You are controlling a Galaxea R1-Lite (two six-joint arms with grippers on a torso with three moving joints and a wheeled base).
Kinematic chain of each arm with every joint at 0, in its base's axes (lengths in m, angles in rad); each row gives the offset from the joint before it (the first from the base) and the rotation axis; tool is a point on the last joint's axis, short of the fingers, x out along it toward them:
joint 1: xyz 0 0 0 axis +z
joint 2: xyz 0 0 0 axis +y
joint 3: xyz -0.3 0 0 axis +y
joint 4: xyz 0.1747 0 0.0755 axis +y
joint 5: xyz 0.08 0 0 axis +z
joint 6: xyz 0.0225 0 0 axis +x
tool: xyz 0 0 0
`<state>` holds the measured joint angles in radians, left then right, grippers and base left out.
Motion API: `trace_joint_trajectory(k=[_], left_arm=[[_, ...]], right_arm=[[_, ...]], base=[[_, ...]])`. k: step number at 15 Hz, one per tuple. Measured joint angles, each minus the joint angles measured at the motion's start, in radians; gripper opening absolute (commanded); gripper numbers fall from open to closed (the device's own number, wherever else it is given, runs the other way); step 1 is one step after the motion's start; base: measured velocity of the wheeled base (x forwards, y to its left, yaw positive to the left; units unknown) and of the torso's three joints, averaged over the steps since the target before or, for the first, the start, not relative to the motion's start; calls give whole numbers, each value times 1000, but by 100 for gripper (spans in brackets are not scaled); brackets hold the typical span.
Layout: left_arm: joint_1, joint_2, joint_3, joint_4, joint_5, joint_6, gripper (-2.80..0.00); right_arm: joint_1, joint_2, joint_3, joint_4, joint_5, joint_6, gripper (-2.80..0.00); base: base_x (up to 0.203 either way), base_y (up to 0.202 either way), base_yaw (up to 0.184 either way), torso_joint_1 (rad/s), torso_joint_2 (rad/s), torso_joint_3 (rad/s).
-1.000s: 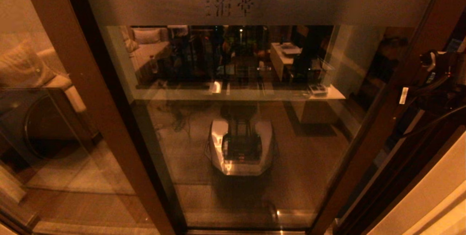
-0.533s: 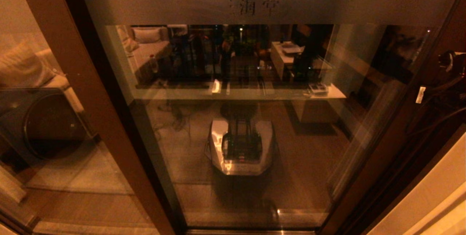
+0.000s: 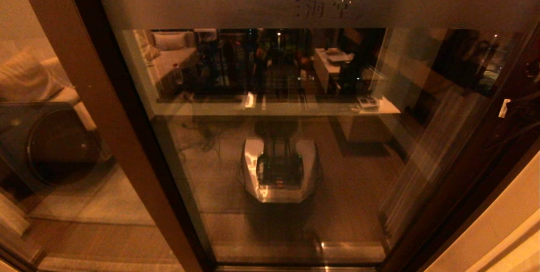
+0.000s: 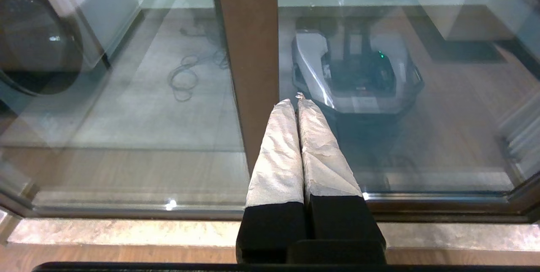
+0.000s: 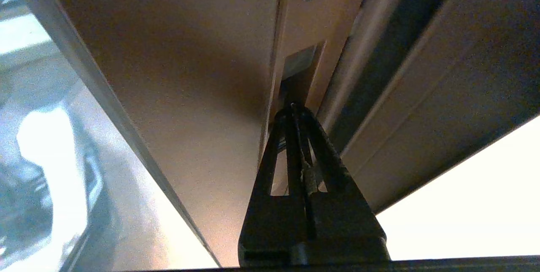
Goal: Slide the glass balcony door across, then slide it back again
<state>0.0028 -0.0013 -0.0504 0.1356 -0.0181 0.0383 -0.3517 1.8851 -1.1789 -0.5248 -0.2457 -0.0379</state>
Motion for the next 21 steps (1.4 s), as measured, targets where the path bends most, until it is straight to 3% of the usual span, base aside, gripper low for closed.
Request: trace_joint_trajectory(k=[7,16,21], left_arm=[[0,0,0,0,0,0,-280],[0,0,0,0,0,0,-280],[0,0,0,0,0,0,-280]], right_arm=[[3,-38,73,6,38,4,-280],[-70,-297,210,14,120,-9,-280],[-79,-384,240,84,157,-29,-280]], base=[[0,0,0,0,0,0],[0,0,0,0,0,0],[0,0,0,0,0,0]])
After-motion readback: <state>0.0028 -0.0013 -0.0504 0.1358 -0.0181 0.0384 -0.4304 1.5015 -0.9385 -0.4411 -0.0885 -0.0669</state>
